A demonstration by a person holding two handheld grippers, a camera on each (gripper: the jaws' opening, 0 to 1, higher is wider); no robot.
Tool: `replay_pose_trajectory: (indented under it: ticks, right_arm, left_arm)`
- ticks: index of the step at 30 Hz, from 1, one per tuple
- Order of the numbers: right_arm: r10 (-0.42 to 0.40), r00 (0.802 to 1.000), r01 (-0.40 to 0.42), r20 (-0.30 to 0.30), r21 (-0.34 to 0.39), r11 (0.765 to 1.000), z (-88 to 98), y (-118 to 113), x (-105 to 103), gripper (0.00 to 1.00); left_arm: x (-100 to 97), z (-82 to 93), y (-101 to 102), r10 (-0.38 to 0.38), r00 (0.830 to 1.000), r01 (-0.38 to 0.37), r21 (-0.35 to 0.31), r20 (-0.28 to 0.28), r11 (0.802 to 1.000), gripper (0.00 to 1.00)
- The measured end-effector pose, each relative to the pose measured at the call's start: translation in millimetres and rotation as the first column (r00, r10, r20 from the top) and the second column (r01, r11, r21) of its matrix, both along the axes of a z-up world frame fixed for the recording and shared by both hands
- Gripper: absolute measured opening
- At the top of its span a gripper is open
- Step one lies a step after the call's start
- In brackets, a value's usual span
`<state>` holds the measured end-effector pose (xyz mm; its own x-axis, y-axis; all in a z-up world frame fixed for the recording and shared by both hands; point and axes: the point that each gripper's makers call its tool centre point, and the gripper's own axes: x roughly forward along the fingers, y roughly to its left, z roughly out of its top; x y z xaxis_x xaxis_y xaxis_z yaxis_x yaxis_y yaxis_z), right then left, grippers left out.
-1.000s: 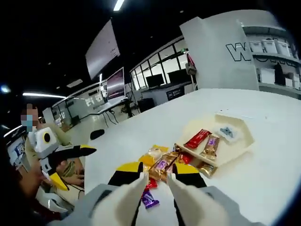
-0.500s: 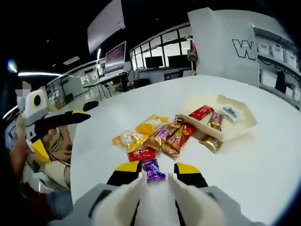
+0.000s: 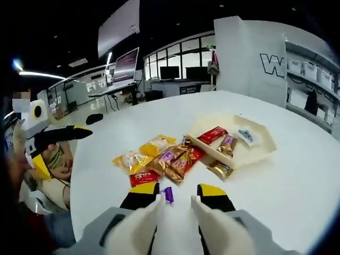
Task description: Place the target food into the container with the food tongs after gripping and lifting it, then release it inside without dropping or visibly crushing the food.
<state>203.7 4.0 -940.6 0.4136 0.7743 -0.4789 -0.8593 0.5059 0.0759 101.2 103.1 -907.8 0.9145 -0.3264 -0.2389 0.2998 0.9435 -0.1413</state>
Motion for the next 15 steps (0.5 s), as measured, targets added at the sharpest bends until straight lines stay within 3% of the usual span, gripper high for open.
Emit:
replay_pose_trajectory:
  ticks: [4, 10, 12, 15]
  right_arm:
    - [0.021, 0.999, -0.021, -0.025, 0.031, 0.999, 2.1, 11.9, -10.8, 0.23]
    - [0.039, 0.999, -0.039, -0.024, 0.003, 0.999, -9.1, 21.4, -13.6, 0.23]
    - [0.051, 0.998, -0.051, 0.022, -0.032, 0.998, -16.7, 21.9, -11.0, 0.23]
    - [0.053, 0.998, -0.052, 0.028, -0.028, 0.998, -15.4, 22.1, -9.9, 0.22]
  left_arm:
    - [-1.1, -1.1, -1.0, -0.003, 1.000, 0.003, 0.005, -0.002, 1.000, 0.89]
    - [-1.9, 0.4, -0.3, -0.001, 1.000, 0.001, 0.001, 0.001, 1.000, 0.89]
    - [-2.1, 0.3, 0.0, 0.000, 1.000, 0.000, 0.001, 0.000, 1.000, 0.89]
    - [-2.8, -1.3, 1.2, 0.002, 1.000, -0.002, 0.007, -0.005, 1.000, 0.89]
